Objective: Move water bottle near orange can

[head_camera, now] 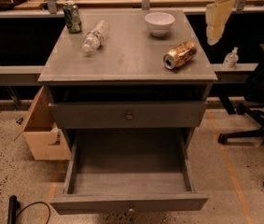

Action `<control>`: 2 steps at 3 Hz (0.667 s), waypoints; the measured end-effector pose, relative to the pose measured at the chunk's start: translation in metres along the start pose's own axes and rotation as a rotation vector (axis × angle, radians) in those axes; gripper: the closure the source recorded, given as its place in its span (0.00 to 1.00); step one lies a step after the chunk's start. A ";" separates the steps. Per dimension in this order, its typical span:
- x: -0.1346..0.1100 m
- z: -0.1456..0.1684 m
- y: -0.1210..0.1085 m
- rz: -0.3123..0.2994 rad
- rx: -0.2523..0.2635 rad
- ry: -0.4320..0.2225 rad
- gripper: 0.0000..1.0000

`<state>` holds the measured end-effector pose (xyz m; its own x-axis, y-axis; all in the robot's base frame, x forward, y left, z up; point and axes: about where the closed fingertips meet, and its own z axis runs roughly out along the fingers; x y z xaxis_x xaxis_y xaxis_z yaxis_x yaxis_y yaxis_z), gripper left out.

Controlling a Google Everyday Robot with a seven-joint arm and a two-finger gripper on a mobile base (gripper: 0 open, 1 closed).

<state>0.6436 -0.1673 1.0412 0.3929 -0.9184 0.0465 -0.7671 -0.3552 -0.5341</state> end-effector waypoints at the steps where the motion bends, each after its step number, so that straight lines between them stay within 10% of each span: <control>1: 0.005 0.027 -0.033 -0.139 0.056 0.012 0.00; 2: -0.008 0.061 -0.071 -0.315 0.103 -0.035 0.00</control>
Offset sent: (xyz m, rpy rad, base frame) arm 0.1556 0.0815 -0.0007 -0.2653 -0.2829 0.7768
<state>0.7263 -0.1244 1.0274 0.6211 -0.7590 0.1951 -0.5505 -0.5997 -0.5808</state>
